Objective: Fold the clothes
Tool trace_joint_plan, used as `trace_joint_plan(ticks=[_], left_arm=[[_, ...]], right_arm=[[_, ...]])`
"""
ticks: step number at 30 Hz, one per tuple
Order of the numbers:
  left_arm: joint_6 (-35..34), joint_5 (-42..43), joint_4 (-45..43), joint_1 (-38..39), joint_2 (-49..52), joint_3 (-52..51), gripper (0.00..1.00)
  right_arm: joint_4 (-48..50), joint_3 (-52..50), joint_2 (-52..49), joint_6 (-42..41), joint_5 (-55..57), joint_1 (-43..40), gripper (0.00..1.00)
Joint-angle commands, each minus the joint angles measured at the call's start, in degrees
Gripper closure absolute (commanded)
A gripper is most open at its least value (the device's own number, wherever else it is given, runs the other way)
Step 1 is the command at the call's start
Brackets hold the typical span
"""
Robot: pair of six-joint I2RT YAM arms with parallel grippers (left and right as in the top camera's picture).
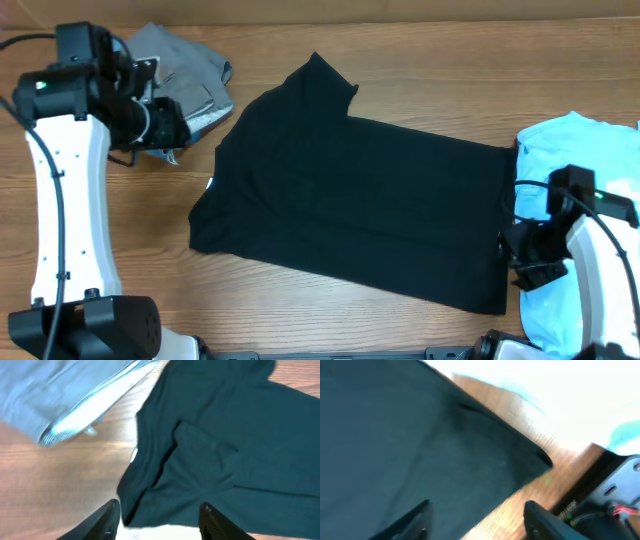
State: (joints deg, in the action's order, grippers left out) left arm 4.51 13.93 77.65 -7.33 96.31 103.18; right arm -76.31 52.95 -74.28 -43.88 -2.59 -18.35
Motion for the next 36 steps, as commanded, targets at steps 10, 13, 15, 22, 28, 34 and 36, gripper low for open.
trace_joint_plan(ticks=[10, 13, 15, 22, 28, 34, 36], left_arm=[[4.04, -5.62, -18.34, 14.78, 4.87, 0.83, 0.43], [3.98, -5.31, -23.23, 17.22, 11.02, 1.73, 0.40], [2.91, -4.46, -25.59, 17.92, 16.11, 3.63, 0.38], [1.33, 1.14, -34.58, 18.64, 32.22, 11.91, 0.38], [0.59, 0.92, -46.86, 19.61, 39.52, 12.48, 0.38], [0.57, 0.33, -53.81, 20.15, 44.83, 12.48, 0.47], [0.13, 0.26, -54.73, 20.17, 46.14, 12.48, 0.48]], right_arm=[[15.50, 8.48, 2.16, 21.66, -19.85, -0.04, 0.32], [16.63, 8.48, 1.75, 23.91, -22.18, -0.02, 0.32], [16.70, 8.48, 1.73, 26.62, -23.04, -0.04, 0.33], [15.17, 8.48, 1.73, 27.45, -23.02, -0.04, 0.32], [14.91, 8.41, 1.73, 27.45, -22.99, -0.04, 0.32], [14.51, 8.13, 1.66, 27.50, -22.97, -0.04, 0.32], [14.32, 8.13, 1.66, 27.65, -22.88, -0.04, 0.32]])
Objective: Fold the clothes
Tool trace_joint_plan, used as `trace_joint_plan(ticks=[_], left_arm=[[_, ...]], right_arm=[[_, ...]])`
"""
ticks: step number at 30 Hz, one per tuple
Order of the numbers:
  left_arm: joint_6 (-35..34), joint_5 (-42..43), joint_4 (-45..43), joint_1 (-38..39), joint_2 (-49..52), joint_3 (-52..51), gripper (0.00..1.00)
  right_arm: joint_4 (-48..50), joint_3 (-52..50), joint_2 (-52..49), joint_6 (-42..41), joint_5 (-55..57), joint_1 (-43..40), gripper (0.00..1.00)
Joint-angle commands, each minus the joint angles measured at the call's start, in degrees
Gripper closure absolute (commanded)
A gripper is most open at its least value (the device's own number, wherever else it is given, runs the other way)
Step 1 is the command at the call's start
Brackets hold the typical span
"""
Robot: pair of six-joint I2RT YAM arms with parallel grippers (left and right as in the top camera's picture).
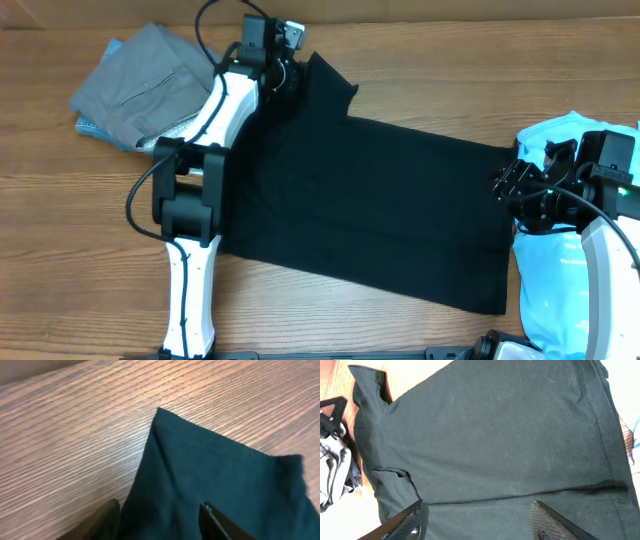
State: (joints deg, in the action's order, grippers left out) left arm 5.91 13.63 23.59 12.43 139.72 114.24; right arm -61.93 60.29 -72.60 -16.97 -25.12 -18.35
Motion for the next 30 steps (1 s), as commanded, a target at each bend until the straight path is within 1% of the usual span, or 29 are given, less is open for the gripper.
trace_joint_plan(ticks=[1, 5, 7, 10, 11, 12, 13, 18, 22, 26, 30], left_arm=[[-1.25, 0.55, -1.09, 0.42, 3.45, 1.42, 0.48], [-1.25, -0.74, -1.36, 0.39, 4.59, 1.42, 0.47], [-1.25, -1.62, -1.36, 0.39, 4.59, 1.42, 0.51], [-1.25, -1.55, -1.14, 0.39, 4.59, 1.42, 0.69], [-1.38, -1.51, -0.83, 0.39, 4.59, 1.42, 0.78], [-2.10, -1.49, -0.46, 0.39, 4.57, 1.44, 0.89], [-2.73, -1.05, -0.20, 0.39, 4.39, 1.46, 0.96], [-3.80, 1.66, 2.69, -0.28, 1.33, 2.32, 0.96], [-3.78, 2.62, 6.01, -1.11, -4.11, 2.58, 0.96], [-3.34, 2.49, 9.18, -1.38, -9.01, 2.58, 0.96], [-3.30, 2.51, 11.78, -1.38, -11.78, 2.58, 0.96]], right_arm=[[-0.11, 0.79, -0.02, 0.74, 0.00, -0.04, 0.32], [-0.20, 0.79, -0.02, 0.74, 1.99, -0.04, 0.32], [-0.04, 0.79, -0.07, 0.74, 2.36, -0.04, 0.32], [0.59, 0.79, -0.09, 0.76, 3.23, -0.04, 0.32], [0.96, 0.79, -0.09, 0.81, 3.52, -0.04, 0.32], [1.49, 0.79, -0.09, 0.76, 3.89, -0.04, 0.32], [2.19, 0.79, -0.09, 0.76, 4.26, -0.04, 0.32], [9.07, 0.79, -0.37, 0.46, 4.70, -0.04, 0.34], [15.02, 0.79, -2.67, 0.52, 4.48, 0.09, 0.38], [20.96, 0.79, -8.17, 0.50, 6.88, 0.50, 0.39], [28.70, 0.81, -15.61, -0.46, 9.05, 0.50, 0.40]])
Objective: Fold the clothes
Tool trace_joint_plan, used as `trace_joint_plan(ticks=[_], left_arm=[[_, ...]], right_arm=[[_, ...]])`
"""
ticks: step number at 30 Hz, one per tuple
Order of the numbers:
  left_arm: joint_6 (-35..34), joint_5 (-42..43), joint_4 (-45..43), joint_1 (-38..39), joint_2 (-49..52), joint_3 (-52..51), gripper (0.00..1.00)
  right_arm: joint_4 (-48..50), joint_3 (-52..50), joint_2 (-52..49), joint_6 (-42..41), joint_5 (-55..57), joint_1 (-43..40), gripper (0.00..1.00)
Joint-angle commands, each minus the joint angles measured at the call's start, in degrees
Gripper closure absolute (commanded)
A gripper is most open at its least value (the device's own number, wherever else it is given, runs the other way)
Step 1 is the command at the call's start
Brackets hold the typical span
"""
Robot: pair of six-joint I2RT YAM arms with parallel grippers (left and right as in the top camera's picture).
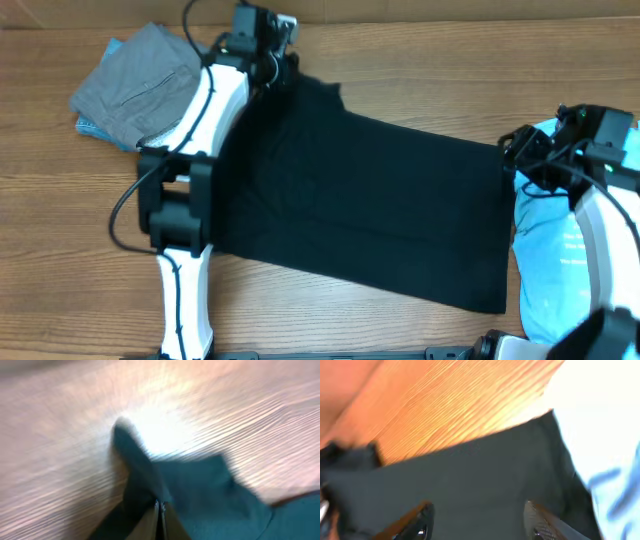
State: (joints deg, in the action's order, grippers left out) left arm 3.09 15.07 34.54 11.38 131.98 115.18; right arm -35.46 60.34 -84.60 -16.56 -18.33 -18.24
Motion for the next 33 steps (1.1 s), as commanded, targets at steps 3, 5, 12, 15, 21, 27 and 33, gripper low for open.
trace_joint_plan(ticks=[3, 5, 12, 15, 21, 27, 33], left_arm=[[-0.48, 0.98, 3.52, -0.33, -4.68, 1.64, 0.96], [-0.48, 0.79, 5.38, -0.33, -4.79, 1.64, 0.96], [-0.24, -1.68, 8.96, -0.39, -4.79, 1.64, 0.96], [-0.31, -2.21, 9.53, -0.48, -4.83, 1.64, 0.96], [-0.26, -7.15, 12.28, -0.55, -4.83, 1.64, 0.96], [-0.33, -8.70, 12.61, -0.55, -4.83, 1.64, 0.96], [-0.35, -12.13, 13.88, -0.59, -4.83, 1.64, 0.96]], right_arm=[[7.93, 0.76, -8.13, -4.68, 4.20, 0.39, 0.41], [10.84, 0.76, -10.69, -6.43, 4.13, 0.39, 0.41], [15.06, 0.76, -18.60, -5.95, 8.22, 0.55, 0.41], [17.09, 0.76, -20.70, -4.22, 9.86, 0.55, 0.41], [17.62, 0.76, -22.71, -4.02, 9.25, 0.81, 0.42], [18.12, 0.76, -23.23, -4.02, 5.64, 2.38, 0.44], [20.74, 0.76, -25.94, -4.09, 6.54, 3.67, 0.45]])
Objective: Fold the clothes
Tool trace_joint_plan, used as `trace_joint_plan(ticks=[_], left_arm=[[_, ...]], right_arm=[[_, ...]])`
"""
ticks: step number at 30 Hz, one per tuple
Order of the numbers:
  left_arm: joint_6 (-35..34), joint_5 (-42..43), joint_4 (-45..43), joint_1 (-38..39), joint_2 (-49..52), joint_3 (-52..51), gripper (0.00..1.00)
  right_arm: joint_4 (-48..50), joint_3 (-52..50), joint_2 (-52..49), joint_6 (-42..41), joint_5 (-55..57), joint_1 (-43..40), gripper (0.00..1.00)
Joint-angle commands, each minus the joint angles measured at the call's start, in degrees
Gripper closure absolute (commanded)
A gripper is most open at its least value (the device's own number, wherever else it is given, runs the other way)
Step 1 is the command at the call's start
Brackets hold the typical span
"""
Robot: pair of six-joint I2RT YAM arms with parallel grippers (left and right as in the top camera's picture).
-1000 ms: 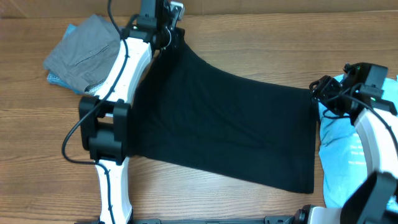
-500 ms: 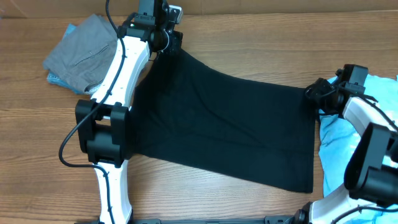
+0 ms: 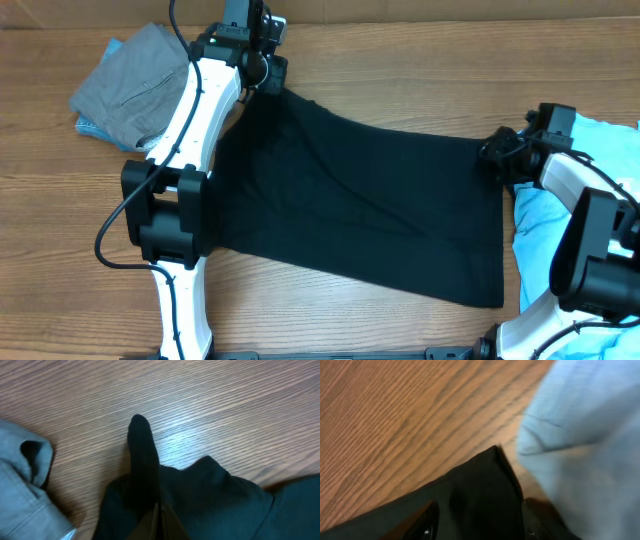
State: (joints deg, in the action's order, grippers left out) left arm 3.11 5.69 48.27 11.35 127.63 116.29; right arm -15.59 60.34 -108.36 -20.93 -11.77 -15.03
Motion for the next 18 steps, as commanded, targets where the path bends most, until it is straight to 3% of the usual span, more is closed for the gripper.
trace_joint_plan(ticks=[1, 9, 18], left_arm=[[-0.37, -2.69, 0.15, -0.57, -0.48, 0.52, 0.96], [-0.37, -2.69, 0.37, -0.57, -0.48, 0.52, 0.96], [-0.57, -1.62, -0.02, -0.57, -0.48, 0.52, 0.96]], right_arm=[[1.44, 0.76, -3.04, 0.07, 0.72, 0.44, 0.44], [5.84, 0.81, -4.70, 0.37, 3.78, 0.13, 0.39], [6.54, 0.83, -4.70, 0.35, 0.13, 0.83, 0.71]])
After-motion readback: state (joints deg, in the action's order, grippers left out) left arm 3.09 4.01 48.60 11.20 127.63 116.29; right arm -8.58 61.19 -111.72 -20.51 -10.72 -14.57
